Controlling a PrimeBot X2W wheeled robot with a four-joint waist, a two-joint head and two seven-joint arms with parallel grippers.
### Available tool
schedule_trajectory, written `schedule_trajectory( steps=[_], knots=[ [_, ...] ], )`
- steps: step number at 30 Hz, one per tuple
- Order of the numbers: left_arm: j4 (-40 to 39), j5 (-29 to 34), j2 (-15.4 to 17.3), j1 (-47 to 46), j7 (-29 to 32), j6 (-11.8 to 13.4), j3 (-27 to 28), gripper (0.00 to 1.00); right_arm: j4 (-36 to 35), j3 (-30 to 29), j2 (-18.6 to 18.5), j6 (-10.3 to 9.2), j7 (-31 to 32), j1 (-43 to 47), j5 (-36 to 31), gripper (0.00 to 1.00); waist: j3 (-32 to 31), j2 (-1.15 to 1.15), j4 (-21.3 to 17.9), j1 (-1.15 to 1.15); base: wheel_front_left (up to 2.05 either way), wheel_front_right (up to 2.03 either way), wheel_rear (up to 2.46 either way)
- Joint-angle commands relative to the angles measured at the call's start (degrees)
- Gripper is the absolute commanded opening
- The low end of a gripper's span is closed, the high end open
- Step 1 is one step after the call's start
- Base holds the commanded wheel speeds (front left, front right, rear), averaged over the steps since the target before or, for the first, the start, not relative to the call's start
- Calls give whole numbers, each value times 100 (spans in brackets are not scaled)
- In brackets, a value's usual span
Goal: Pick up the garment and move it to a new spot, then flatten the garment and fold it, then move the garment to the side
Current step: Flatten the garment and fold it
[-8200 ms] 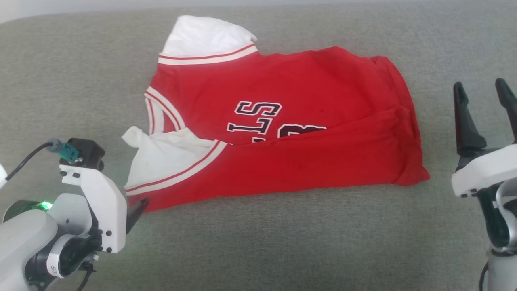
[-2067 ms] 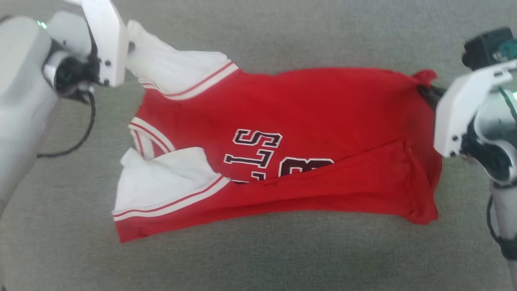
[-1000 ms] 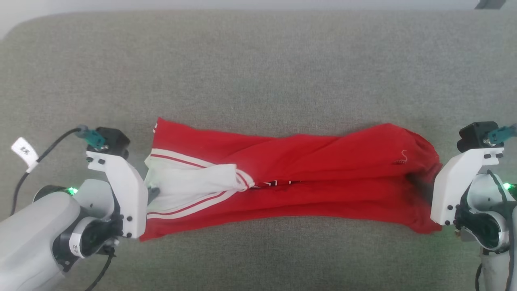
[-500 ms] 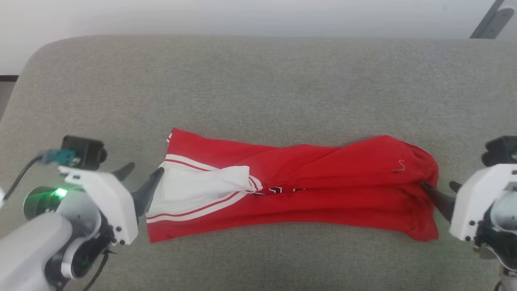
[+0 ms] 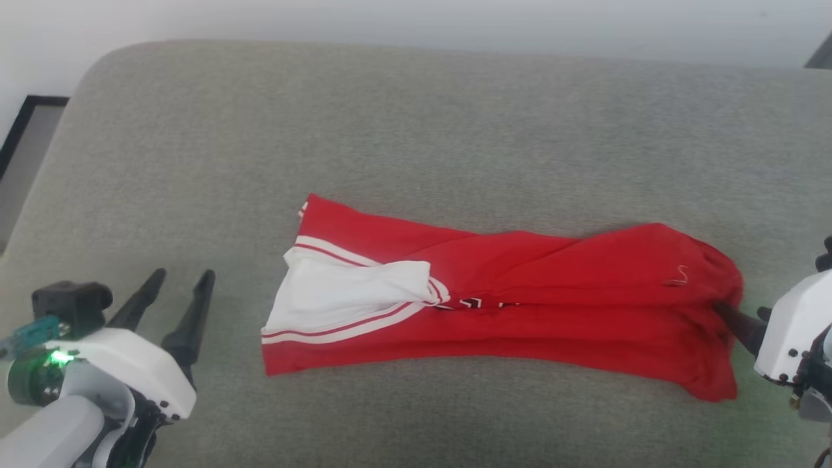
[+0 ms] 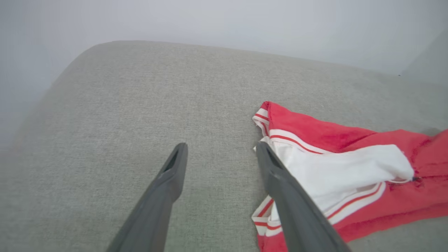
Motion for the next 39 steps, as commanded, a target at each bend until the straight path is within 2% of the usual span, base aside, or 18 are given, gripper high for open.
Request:
schedule_trajectory(
  steps=[1,10,15,16,17,22,28,33,39],
  knots=[
    [64,127,-56,116,-35,-40,83,100,72,-28,-4,2,30,-68,-25,100,37,0,71,0,0,0,0],
    [435,1368,-1169,1042,-52,-463,2077,100,1048,-30,14,2,245,-440,-99,100,138,0,378,0,0,0,0],
    [563,1985,-1852,1505,-42,-875,3040,100,1822,91,133,3,317,-641,-37,100,147,0,467,0,0,0,0],
    [591,2162,-1960,1561,-43,-950,3193,100,1931,215,155,4,362,-652,7,58,147,0,487,0,0,0,0],
    [614,2265,-2083,1604,-44,-1027,3366,100,2003,310,160,11,334,-653,47,0,148,0,507,0,0,0,0],
    [741,2809,-2603,1810,-43,-1384,4043,100,2120,451,41,9,169,-741,354,0,148,0,538,0,0,0,0],
    [861,3222,-2979,1937,-43,-1745,4607,100,1954,330,-250,1,5,-868,557,0,123,0,459,0,0,0,0],
    [899,3472,-3178,1948,-44,-1899,4875,100,1894,147,-499,-4,-77,-910,567,0,104,0,342,0,0,0,0],
    [941,3726,-3361,1845,-44,-2065,5123,100,1997,-298,-888,-2,-261,-1044,241,0,134,0,165,0,0,0,0]
  ],
)
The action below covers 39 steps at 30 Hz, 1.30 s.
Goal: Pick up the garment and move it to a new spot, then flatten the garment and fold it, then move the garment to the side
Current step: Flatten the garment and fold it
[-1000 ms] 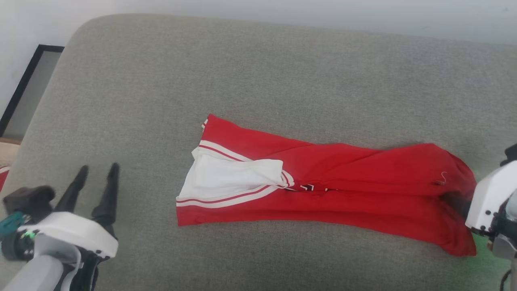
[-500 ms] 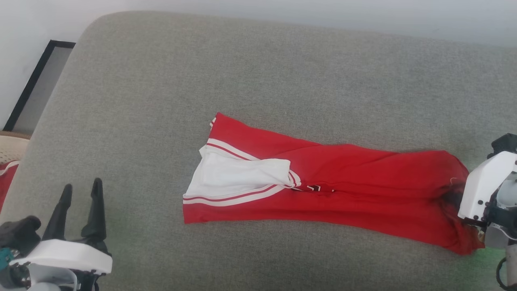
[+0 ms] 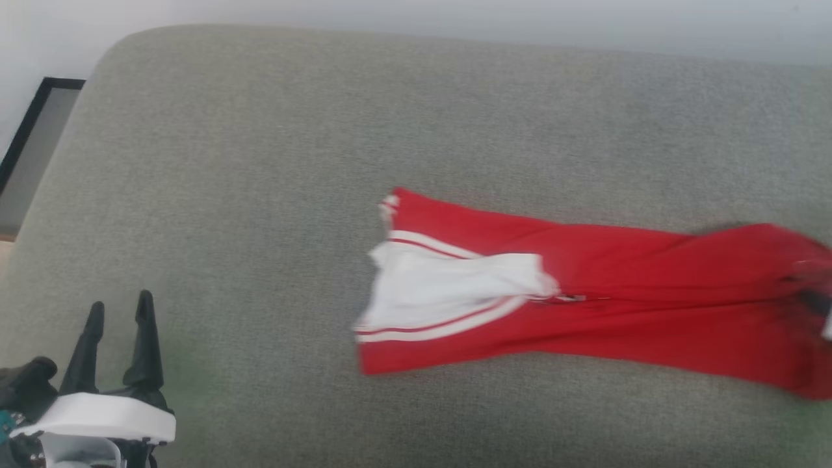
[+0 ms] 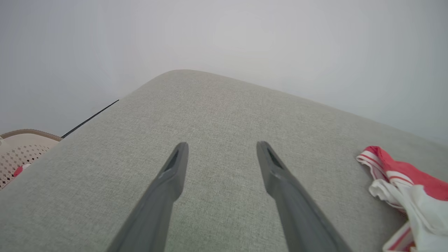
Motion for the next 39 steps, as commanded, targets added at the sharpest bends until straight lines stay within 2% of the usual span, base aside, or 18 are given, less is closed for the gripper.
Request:
schedule_trajectory(
  steps=[1,9,13,17,22,28,34,39],
  knots=[
    [7,67,-28,-85,-22,-42,62,100,89,-111,-144,-8,-80,-95,-101,0,26,0,-57,0,0,0,0],
    [93,256,-155,-247,-22,-155,158,100,854,-728,-693,-6,-437,-489,-532,0,98,0,-208,0,0,0,0],
    [113,302,-190,-270,-22,-178,179,100,877,-540,-643,-5,-381,-588,-437,0,85,0,-267,0,0,0,0],
    [117,323,-202,-208,-22,-180,211,100,326,-107,-356,-3,-212,-410,69,0,34,0,-329,0,0,0,0],
    [121,339,-210,-146,-22,-186,226,100,-817,656,-60,-3,-1,-12,590,0,-55,0,-375,0,0,0,0],
    [138,293,-163,-191,-22,-188,69,100,-1711,1542,320,-3,87,259,792,0,-172,0,-279,0,0,0,0],
    [187,253,-185,-258,-21,-187,-136,100,-1771,2200,653,-3,-82,105,903,0,-229,0,-90,0,0,0,0],
    [279,182,-180,-349,-21,-185,-389,100,-1418,2758,900,-3,-337,-105,953,0,-275,0,170,0,0,0,0]
  ],
)
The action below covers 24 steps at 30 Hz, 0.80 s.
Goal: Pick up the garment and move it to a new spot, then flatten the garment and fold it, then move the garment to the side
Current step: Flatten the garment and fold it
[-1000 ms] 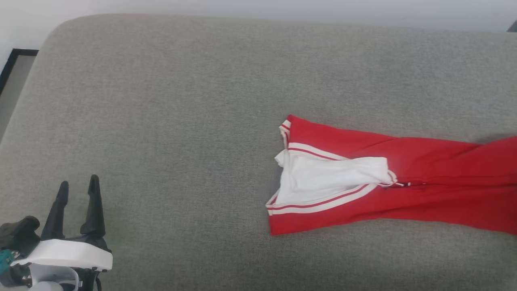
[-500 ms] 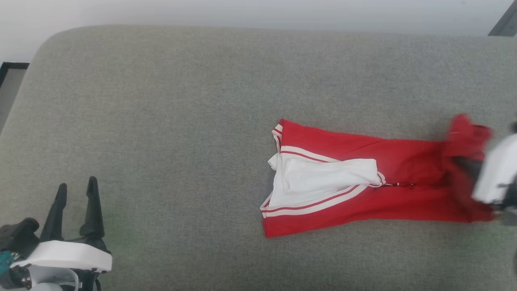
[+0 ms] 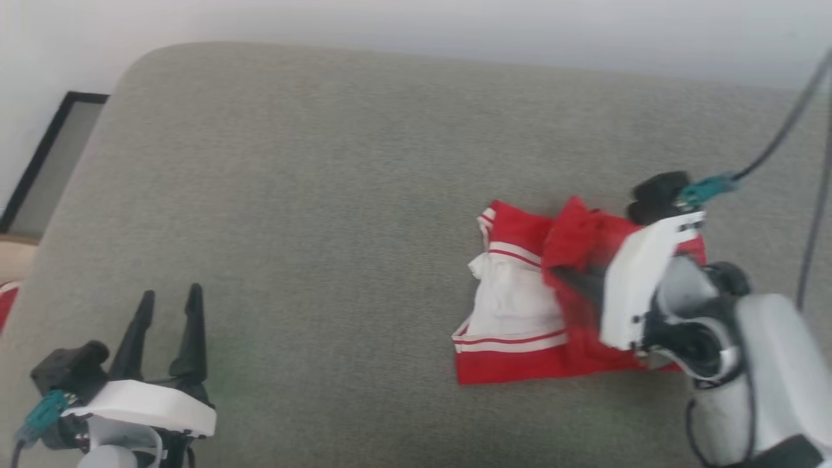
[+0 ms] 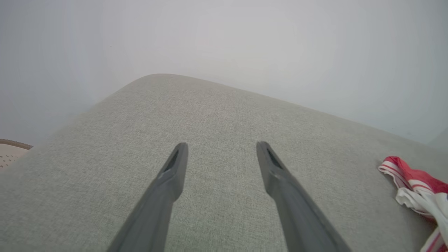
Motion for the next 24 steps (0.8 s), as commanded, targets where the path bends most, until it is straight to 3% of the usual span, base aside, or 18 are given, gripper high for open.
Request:
schedule_trajectory(
  steps=[1,9,10,11,12,18,24],
  knots=[
    [20,-54,2,-76,-20,-12,-30,100,61,61,19,2,-66,-58,37,0,-25,0,105,0,0,0,0],
    [129,-114,-54,-201,-21,-11,-155,100,879,604,147,2,-519,-390,-39,0,-48,0,336,0,0,0,0],
    [138,-117,-55,-210,-21,-11,-150,100,969,637,140,2,-581,-431,-48,36,-49,0,336,0,0,0,0],
    [136,-120,-56,-218,-21,-11,-139,100,1073,690,127,2,-625,-462,-52,89,-52,0,328,0,0,0,0],
    [129,-123,-58,-212,-21,-11,-116,100,1132,739,124,2,-679,-487,-29,100,-63,0,310,0,0,0,0],
    [88,-65,-18,-39,-21,-11,67,100,1021,856,7,2,-844,-588,229,100,-177,0,47,0,0,0,0],
    [-26,6,54,140,-21,-11,275,100,535,600,-372,2,-1232,-437,221,100,-327,0,-359,0,0,0,0]
  ],
)
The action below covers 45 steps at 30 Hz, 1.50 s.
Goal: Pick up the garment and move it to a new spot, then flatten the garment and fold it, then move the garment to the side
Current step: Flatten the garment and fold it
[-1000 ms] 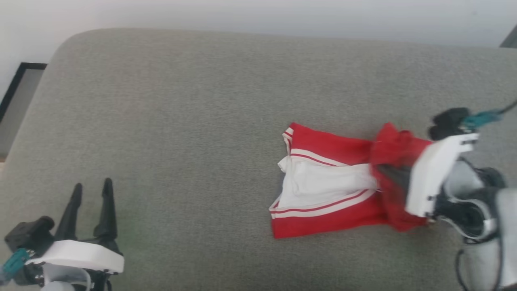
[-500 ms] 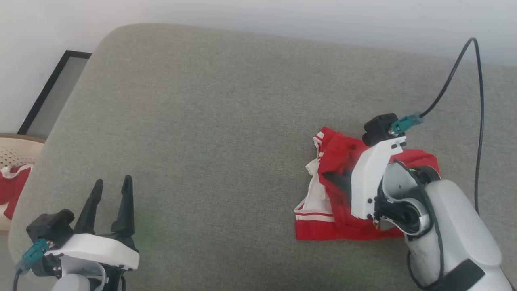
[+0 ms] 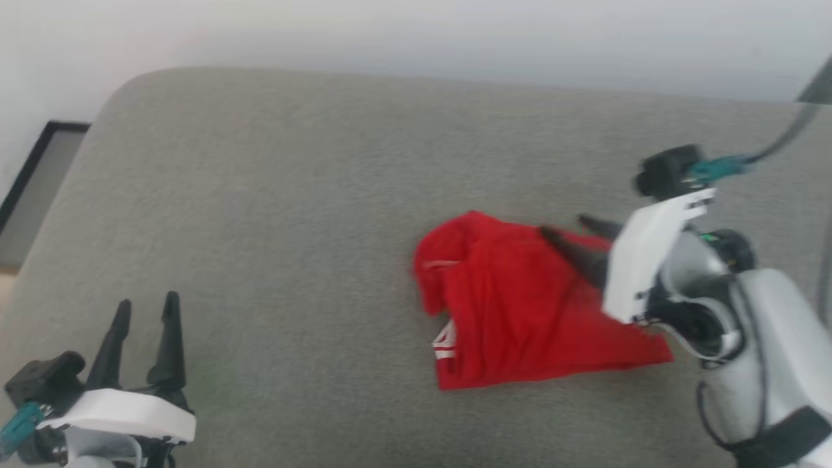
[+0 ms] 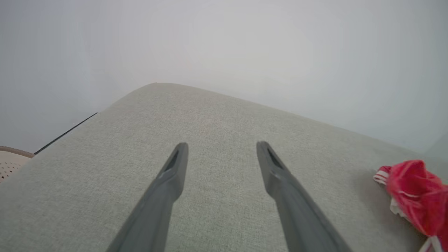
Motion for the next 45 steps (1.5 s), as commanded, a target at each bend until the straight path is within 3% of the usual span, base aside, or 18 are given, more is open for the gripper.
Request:
schedule_trajectory(
  steps=[1,11,15,24,45],
  knots=[
    [-30,13,44,64,-22,-10,56,100,-71,-64,-54,2,-112,122,-23,100,-100,0,-191,0,0,0,0],
    [-169,176,93,416,-22,-11,233,100,-464,-892,-520,2,-1570,856,-221,100,-376,0,-831,0,0,0,0],
    [-226,248,128,550,-22,-11,313,100,-530,-940,-720,3,-2363,1194,-437,100,-494,0,-1047,0,0,0,0],
    [-332,388,165,882,-22,-11,420,100,-205,-1041,-988,2,-3490,1830,-568,100,-753,0,-1321,0,0,0,0],
    [-429,677,241,1065,-22,-11,657,100,293,-1228,-912,2,-4263,2408,-390,100,-928,0,-1164,0,0,0,0]
  ],
)
